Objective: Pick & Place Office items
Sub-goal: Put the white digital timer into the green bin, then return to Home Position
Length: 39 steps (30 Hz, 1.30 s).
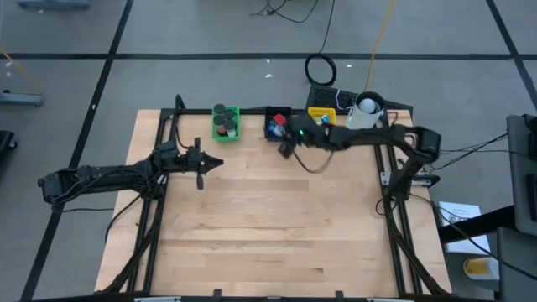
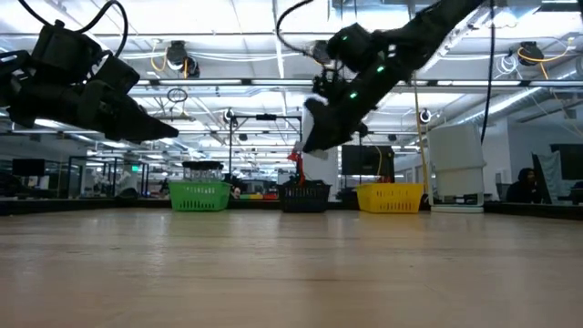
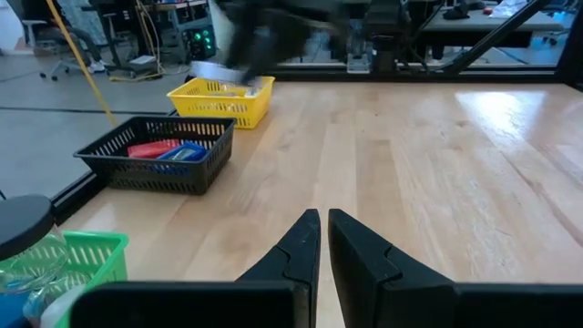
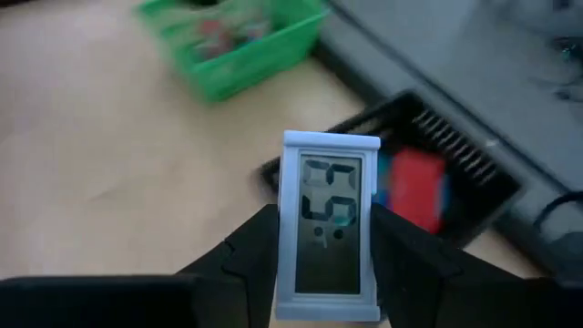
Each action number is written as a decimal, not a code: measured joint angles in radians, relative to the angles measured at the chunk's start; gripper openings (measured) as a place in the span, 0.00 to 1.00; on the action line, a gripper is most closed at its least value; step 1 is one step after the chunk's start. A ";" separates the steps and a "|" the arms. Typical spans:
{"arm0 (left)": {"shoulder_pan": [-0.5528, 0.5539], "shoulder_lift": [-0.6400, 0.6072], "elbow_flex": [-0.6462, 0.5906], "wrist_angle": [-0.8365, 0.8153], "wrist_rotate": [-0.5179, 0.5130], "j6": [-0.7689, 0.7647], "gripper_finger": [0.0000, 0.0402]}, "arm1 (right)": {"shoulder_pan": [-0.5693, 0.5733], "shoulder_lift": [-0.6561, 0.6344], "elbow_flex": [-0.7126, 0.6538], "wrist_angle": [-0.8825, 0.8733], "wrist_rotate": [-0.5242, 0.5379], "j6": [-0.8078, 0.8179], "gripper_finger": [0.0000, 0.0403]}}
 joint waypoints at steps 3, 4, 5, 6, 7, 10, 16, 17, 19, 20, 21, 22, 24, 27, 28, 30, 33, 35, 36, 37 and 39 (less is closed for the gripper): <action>0.000 0.000 0.000 -0.003 0.000 0.001 0.09 | -0.078 0.052 0.069 -0.036 -0.008 -0.026 0.35; 0.000 0.000 0.000 -0.004 -0.001 0.002 0.09 | -0.100 0.070 0.093 -0.045 -0.024 -0.035 0.36; 0.000 0.000 0.000 -0.005 -0.005 0.006 0.09 | -0.122 0.095 0.124 -0.030 -0.052 -0.038 0.37; -0.001 0.000 0.000 -0.006 -0.009 0.010 0.09 | -0.142 0.113 0.146 -0.022 -0.077 -0.040 0.38; 0.000 0.000 0.000 -0.005 -0.011 0.011 0.09 | -0.159 0.128 0.164 -0.029 -0.090 -0.038 0.38; 0.000 0.000 0.000 -0.006 -0.021 0.011 0.09 | -0.201 0.185 0.213 -0.031 -0.109 -0.033 0.37; -0.003 0.000 0.000 -0.006 -0.019 0.008 0.09 | -0.249 0.260 0.256 -0.039 -0.152 -0.020 0.36; -0.005 0.000 0.000 -0.006 -0.024 0.010 0.09 | -0.254 0.277 0.263 -0.026 -0.163 -0.017 0.36; -0.005 0.000 0.000 -0.003 -0.022 0.012 0.09 | -0.265 0.304 0.270 -0.012 -0.181 -0.014 0.37; -0.005 0.000 0.001 -0.002 -0.021 0.011 0.09 | -0.271 0.311 0.270 -0.025 -0.189 -0.014 0.37; -0.005 0.000 0.001 -0.003 -0.021 0.011 0.09 | -0.276 0.323 0.274 -0.020 -0.190 -0.014 0.37; -0.005 0.000 0.001 -0.003 -0.020 0.011 0.09 | -0.278 0.333 0.281 -0.005 -0.190 -0.015 0.37; -0.006 0.000 0.001 -0.002 -0.020 0.011 0.09 | -0.281 0.342 0.288 -0.005 -0.189 -0.028 0.37; -0.006 0.000 0.001 -0.004 -0.021 0.014 0.09 | -0.282 0.345 0.288 0.000 -0.189 -0.045 0.37; -0.006 0.000 0.001 -0.004 -0.020 0.014 0.09 | -0.282 0.345 0.288 0.003 -0.189 -0.049 0.38; -0.006 0.000 0.001 -0.004 -0.020 0.018 0.09 | -0.282 0.345 0.289 0.009 -0.188 -0.051 0.41; -0.006 0.000 0.001 -0.005 -0.019 0.020 0.09 | -0.282 0.345 0.289 0.007 -0.187 -0.052 0.47; -0.006 0.000 0.001 -0.005 -0.018 0.020 0.09 | -0.282 0.345 0.289 0.008 -0.187 -0.052 0.51; -0.006 0.000 0.001 -0.005 -0.018 0.020 0.09 | -0.281 0.345 0.289 0.008 -0.185 -0.052 0.53; -0.006 0.000 0.001 -0.006 -0.018 0.020 0.09 | -0.279 0.345 0.289 0.008 -0.182 -0.053 0.55; -0.006 0.000 0.001 -0.007 -0.018 0.020 0.09 | -0.276 0.337 0.289 0.002 -0.184 -0.061 0.58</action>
